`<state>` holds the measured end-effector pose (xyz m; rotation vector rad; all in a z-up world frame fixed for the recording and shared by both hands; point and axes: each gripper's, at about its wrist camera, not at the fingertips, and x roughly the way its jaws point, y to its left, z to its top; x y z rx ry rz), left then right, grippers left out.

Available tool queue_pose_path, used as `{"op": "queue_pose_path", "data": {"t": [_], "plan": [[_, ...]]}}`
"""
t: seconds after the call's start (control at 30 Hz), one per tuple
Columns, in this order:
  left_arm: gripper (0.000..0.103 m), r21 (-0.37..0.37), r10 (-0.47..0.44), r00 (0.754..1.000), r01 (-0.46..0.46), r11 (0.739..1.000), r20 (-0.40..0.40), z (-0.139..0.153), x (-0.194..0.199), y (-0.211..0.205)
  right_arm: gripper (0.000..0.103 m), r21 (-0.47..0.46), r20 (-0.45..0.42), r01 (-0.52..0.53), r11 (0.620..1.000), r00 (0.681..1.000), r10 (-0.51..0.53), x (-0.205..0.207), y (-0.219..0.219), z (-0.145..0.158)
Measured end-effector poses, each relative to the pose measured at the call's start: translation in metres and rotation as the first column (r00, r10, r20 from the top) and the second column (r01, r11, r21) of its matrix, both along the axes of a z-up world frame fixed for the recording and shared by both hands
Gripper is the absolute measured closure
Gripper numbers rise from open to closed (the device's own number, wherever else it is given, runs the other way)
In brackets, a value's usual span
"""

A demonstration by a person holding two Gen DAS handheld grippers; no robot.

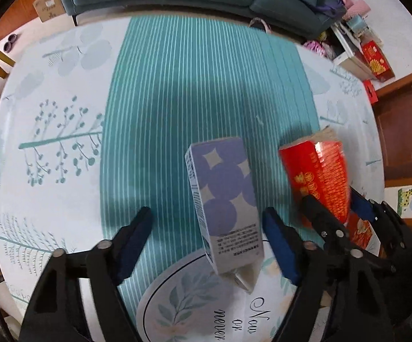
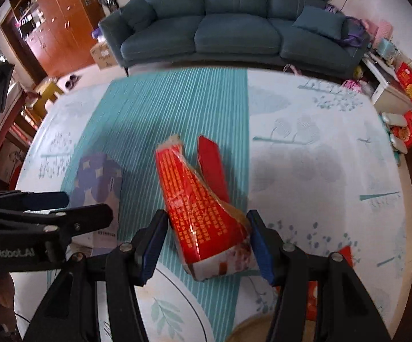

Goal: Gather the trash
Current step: 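Grasp the purple-and-white box with the left tool while the right grasps the red bag, then carry the box and red bag down over the trash bin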

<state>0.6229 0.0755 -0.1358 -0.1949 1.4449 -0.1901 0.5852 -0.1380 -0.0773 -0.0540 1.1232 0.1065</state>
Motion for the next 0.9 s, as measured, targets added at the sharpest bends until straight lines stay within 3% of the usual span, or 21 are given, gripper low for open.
{"op": "queue_pose_path", "data": {"t": [0.1,0.17,0.33,0.4,0.5,0.73,0.9], "plan": [[0.041,0.003,-0.014,1.0,0.014,1.0,0.021,0.001,-0.001,-0.003,0.053,0.029,-0.016,-0.015,0.999,1.0,0.015,0.0,0.001,-0.005],[0.07,0.012,-0.02,0.999,0.02,1.0,0.028,0.001,-0.002,-0.004,0.055,0.052,-0.018,-0.013,0.999,1.0,0.013,-0.003,0.001,-0.005],[0.07,0.047,-0.027,0.998,0.024,0.999,0.065,0.012,-0.015,-0.001,0.058,0.154,-0.004,0.028,0.988,1.0,-0.027,-0.018,-0.007,0.002],[0.07,0.038,-0.031,0.996,0.028,0.999,0.078,0.021,-0.024,0.001,0.069,0.186,0.005,0.046,0.981,0.999,-0.048,-0.027,-0.011,0.009],[0.07,0.018,-0.032,0.995,0.031,0.999,0.096,0.037,-0.043,0.002,0.074,0.236,0.028,0.069,0.969,0.997,-0.078,-0.043,-0.015,0.022],[0.07,-0.011,-0.052,0.989,0.054,0.999,0.137,0.084,-0.11,0.005,0.076,0.34,0.056,0.074,0.937,0.993,-0.099,-0.098,-0.019,0.054],[0.07,-0.025,-0.06,0.984,0.065,0.998,0.168,0.119,-0.173,0.002,0.076,0.407,0.086,0.054,0.912,0.992,-0.097,-0.165,-0.021,0.079]]}}
